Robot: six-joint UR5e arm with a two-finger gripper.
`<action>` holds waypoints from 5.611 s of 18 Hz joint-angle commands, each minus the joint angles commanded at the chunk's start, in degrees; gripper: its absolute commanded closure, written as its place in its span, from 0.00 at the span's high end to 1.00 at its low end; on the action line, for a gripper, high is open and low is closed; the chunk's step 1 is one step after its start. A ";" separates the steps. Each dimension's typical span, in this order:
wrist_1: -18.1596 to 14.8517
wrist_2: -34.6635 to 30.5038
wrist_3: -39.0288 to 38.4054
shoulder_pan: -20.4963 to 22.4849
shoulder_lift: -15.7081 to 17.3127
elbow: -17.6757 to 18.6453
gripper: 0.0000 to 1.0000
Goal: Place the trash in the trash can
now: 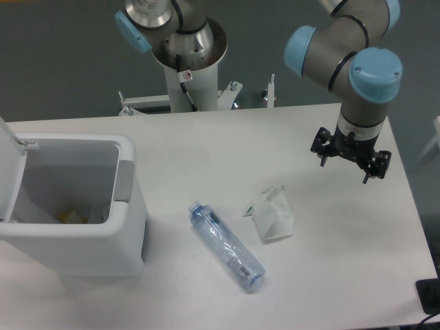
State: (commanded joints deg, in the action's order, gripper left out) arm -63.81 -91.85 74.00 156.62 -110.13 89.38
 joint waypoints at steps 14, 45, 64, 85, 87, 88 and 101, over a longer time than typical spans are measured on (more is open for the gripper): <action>0.44 0.70 -2.63 -0.26 -0.17 0.97 1.00; 12.92 0.26 -20.55 -12.30 -5.79 12.13 0.58; 10.64 12.63 -24.69 -10.02 -3.78 5.37 0.00; 10.72 41.84 -41.66 -12.73 8.70 -2.64 0.00; 10.81 41.92 -42.97 -14.93 9.92 -2.46 0.00; 10.81 43.23 -44.11 -16.59 10.89 -2.29 0.00; 11.69 47.55 -50.98 -25.13 15.64 1.92 0.04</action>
State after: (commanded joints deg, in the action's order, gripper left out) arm -52.12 -44.30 23.03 131.49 -94.49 91.30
